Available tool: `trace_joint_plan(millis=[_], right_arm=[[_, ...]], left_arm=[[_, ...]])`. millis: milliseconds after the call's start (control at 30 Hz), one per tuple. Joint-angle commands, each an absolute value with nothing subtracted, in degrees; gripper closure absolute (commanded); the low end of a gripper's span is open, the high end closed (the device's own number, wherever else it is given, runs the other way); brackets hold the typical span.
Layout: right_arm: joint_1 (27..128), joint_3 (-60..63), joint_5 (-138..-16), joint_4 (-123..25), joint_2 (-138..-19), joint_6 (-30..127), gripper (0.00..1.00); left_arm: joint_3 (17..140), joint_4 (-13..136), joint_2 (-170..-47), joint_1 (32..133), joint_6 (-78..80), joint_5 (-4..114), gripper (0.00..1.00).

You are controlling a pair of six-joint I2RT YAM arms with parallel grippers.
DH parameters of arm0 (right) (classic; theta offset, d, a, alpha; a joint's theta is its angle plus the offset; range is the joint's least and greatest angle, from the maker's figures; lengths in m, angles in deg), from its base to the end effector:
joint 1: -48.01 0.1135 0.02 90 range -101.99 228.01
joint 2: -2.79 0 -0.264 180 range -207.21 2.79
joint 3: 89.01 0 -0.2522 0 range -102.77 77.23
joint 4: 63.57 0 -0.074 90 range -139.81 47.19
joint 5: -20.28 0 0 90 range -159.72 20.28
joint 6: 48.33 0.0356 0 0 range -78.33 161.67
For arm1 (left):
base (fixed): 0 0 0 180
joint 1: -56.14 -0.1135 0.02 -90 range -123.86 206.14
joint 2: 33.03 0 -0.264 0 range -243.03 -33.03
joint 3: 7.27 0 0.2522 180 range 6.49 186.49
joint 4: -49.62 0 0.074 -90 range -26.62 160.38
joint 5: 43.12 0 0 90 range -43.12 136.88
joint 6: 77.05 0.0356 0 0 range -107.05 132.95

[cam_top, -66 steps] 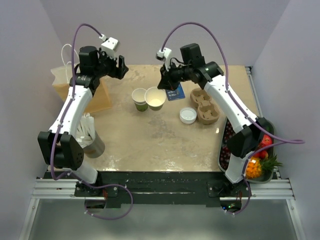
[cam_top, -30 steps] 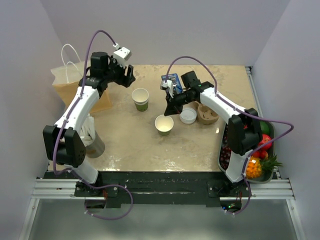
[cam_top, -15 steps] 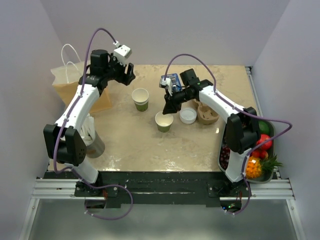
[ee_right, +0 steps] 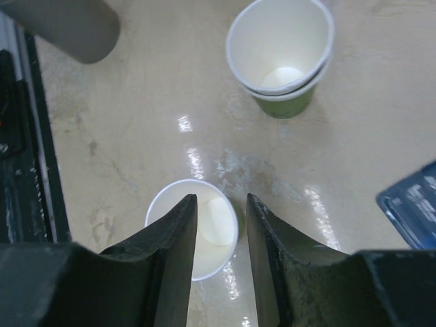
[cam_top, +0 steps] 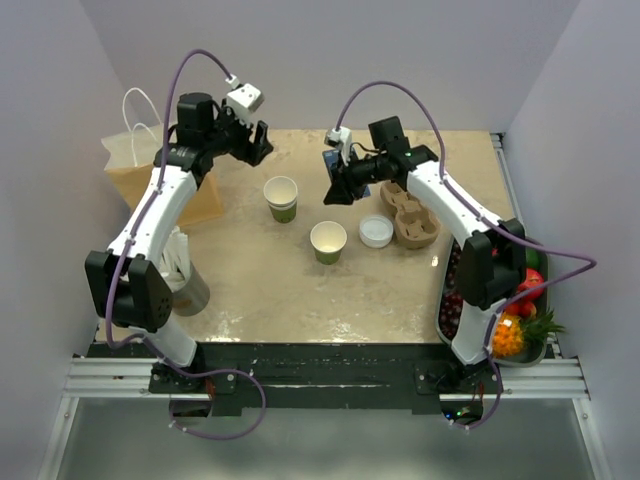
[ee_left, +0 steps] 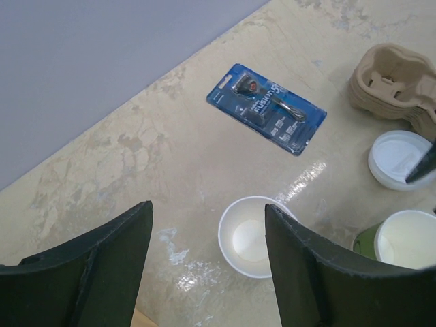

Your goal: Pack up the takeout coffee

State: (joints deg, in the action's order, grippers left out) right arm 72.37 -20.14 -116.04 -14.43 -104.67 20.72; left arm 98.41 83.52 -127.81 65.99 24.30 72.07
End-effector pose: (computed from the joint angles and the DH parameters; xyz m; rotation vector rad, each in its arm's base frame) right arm 0.3720 0.1967 0.3112 -1.2125 1.8968 0.9752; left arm 0.3791 -0.0812 0.3828 0.6368 1.8481 -0.4153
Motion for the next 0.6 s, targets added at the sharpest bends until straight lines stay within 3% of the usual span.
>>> trace_joint_plan(millis=[0,133,400,567], right_arm=[[71.04,-22.88,-104.21,-22.02,-97.68,29.71,0.59],[69.02,-20.87,-100.13,-21.16,-92.85,27.97,0.53],[67.35,-15.67,-104.43,2.08,-93.44,0.21,0.68],[67.61,-13.66,-98.05,4.26,-95.04,-3.17,0.71]], left_arm=[[96.06,82.01,-123.82,66.86,27.27,79.48,0.29],[97.72,86.13,-124.43,68.7,33.05,83.69,0.27],[96.06,90.1,-125.05,70.03,35.72,86.17,0.27],[93.33,85.45,-123.56,70.03,28.43,85.2,0.27]])
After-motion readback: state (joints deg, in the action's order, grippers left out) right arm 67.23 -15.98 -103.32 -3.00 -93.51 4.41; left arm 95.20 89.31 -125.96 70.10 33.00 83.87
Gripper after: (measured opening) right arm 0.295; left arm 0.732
